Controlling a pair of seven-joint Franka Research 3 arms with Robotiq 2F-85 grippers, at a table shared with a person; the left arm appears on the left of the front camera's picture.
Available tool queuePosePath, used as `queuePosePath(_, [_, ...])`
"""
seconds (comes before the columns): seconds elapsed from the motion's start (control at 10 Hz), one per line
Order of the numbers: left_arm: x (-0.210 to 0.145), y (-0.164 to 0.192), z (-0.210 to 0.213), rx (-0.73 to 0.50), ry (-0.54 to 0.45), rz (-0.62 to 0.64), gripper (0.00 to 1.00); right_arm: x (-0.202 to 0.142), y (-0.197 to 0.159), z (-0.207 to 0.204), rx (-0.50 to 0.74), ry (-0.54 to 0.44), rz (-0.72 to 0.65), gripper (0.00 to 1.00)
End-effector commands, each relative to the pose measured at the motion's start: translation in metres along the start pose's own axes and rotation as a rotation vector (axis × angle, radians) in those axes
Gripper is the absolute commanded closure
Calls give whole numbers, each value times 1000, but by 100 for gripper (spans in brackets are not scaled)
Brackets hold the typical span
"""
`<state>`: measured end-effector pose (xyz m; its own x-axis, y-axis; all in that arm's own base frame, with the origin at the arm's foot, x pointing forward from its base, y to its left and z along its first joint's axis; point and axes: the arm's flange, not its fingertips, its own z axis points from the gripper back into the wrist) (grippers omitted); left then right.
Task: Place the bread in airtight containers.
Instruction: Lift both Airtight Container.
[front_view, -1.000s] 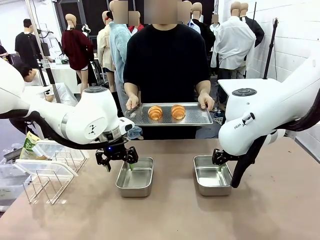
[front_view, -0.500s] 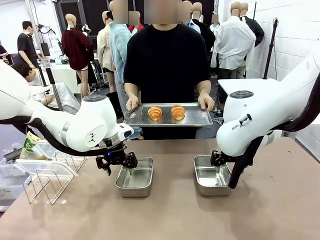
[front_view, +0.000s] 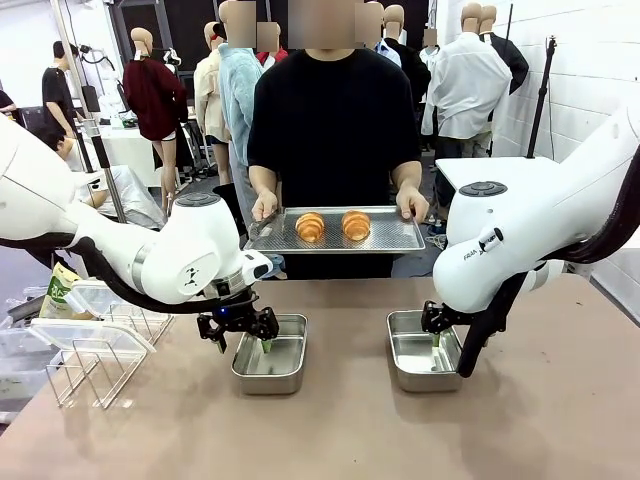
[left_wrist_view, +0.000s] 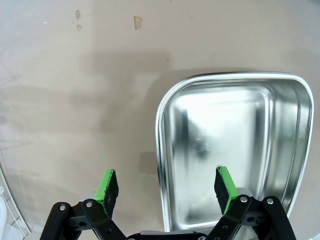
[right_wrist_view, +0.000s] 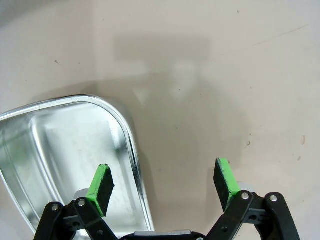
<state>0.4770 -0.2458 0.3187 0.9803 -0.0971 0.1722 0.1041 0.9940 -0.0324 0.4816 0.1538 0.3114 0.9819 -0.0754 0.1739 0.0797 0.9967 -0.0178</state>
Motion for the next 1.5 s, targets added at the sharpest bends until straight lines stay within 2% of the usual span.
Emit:
queuePosePath(0.0, [6, -6, 0, 24, -11, -18, 16, 1, 5, -2, -8, 0, -5, 4])
queuePosePath(0.4, [6, -6, 4, 36, 16, -3, 91, 0, 5, -2, -4, -4, -4, 80])
queuePosePath(0.5, [6, -6, 4, 33, 25, -3, 100, 0, 5, -2, -5, 0, -3, 99])
queuePosePath(1.4, [9, -9, 7, 43, 47, -4, 100, 2, 3, -2, 11, -2, -21, 100])
